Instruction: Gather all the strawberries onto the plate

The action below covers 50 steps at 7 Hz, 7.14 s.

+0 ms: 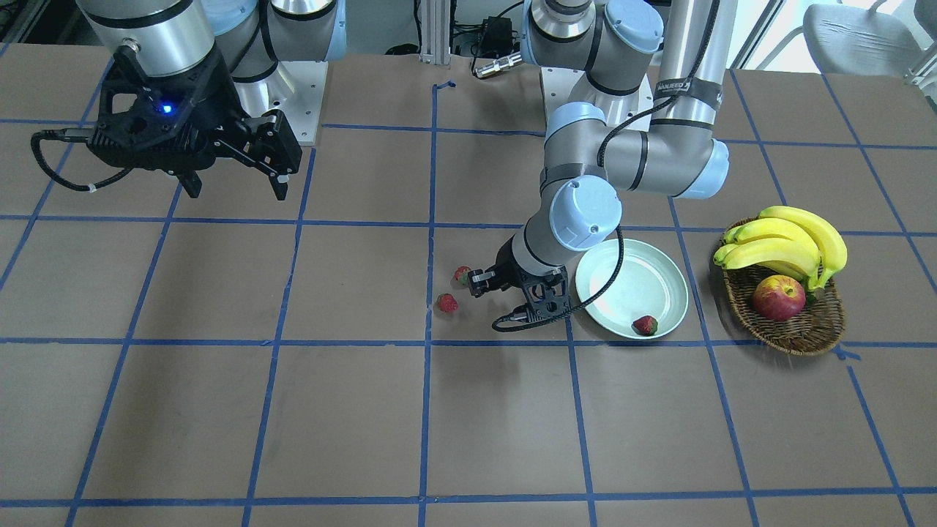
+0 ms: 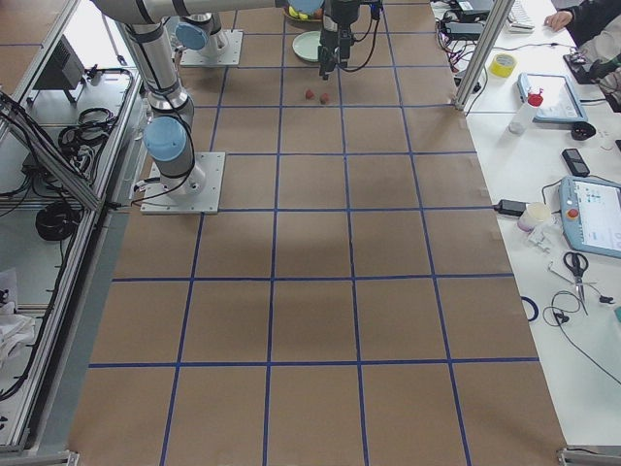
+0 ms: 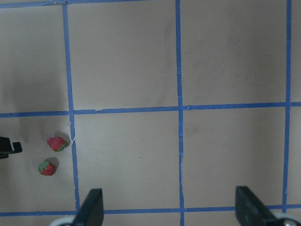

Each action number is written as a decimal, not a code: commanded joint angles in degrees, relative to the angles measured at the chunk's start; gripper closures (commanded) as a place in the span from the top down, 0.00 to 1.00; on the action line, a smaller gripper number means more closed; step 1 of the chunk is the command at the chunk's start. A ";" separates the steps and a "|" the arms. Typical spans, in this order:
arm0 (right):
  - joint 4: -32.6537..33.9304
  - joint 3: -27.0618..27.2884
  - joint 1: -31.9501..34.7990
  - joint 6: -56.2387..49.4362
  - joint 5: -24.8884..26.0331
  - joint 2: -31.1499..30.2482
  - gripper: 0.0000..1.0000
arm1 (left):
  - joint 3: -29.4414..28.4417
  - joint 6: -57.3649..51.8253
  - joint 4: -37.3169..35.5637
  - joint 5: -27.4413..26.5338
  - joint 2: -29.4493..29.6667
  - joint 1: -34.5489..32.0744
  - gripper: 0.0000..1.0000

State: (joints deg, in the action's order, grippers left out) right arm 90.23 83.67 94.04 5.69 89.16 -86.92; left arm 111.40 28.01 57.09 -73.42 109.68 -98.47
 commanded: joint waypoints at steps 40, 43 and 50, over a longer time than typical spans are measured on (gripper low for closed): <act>2.58 2.20 -0.09 0.47 0.05 -2.55 1.00 | -5.85 15.40 -10.60 1.26 4.49 -4.89 1.00; 2.58 2.20 -0.09 0.47 -0.03 -2.55 1.00 | -5.76 16.98 -10.42 1.26 5.98 -4.98 1.00; 2.67 2.20 -0.09 0.47 -0.21 -2.47 1.00 | -2.16 17.16 -10.42 2.31 6.51 -5.33 0.35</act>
State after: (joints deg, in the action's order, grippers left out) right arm 92.90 85.87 93.90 6.15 88.95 -89.43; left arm 109.20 45.15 46.57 -71.78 116.26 -103.62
